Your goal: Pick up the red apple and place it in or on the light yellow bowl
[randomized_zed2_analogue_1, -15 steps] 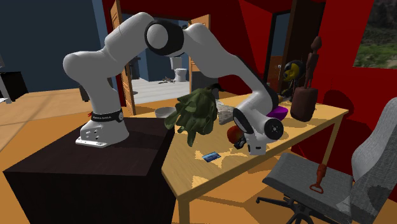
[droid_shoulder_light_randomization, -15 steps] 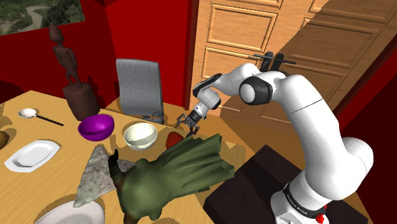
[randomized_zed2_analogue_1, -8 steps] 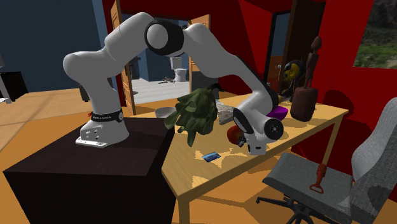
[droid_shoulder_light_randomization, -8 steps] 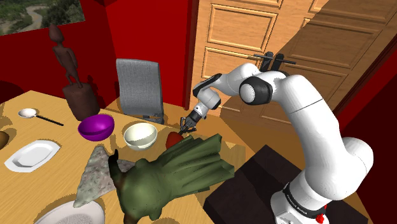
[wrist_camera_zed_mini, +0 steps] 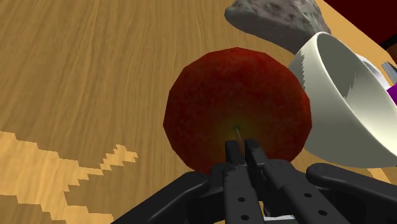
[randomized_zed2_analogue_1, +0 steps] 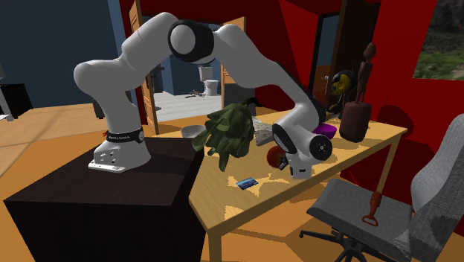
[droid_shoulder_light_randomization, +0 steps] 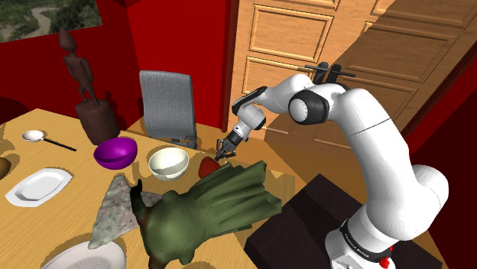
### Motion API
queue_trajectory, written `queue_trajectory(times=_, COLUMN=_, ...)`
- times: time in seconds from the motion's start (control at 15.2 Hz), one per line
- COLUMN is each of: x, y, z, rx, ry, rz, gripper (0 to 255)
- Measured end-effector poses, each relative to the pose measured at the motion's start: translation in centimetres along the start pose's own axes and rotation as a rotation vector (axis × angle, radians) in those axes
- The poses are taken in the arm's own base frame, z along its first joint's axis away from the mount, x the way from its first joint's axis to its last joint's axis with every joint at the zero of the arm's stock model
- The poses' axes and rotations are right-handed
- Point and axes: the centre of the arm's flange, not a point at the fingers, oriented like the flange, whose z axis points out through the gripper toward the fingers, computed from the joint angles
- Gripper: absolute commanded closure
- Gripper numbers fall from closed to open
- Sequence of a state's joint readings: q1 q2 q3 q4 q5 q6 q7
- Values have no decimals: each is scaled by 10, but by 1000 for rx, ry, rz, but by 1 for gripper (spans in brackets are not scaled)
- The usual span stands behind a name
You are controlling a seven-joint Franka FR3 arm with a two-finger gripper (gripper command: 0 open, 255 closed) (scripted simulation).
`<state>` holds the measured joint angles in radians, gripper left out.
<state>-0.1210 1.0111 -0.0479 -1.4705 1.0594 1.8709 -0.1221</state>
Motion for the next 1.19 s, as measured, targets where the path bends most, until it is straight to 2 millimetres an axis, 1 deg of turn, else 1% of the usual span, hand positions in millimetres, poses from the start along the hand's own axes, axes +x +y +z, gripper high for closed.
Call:
queue_trajectory(times=0.79, x=-39, y=-37, z=-35, rx=0, ry=0, rz=0, gripper=255)
queue_trajectory(times=1.19, x=-55, y=-56, z=-53, rx=0, ry=0, rz=0, gripper=255)
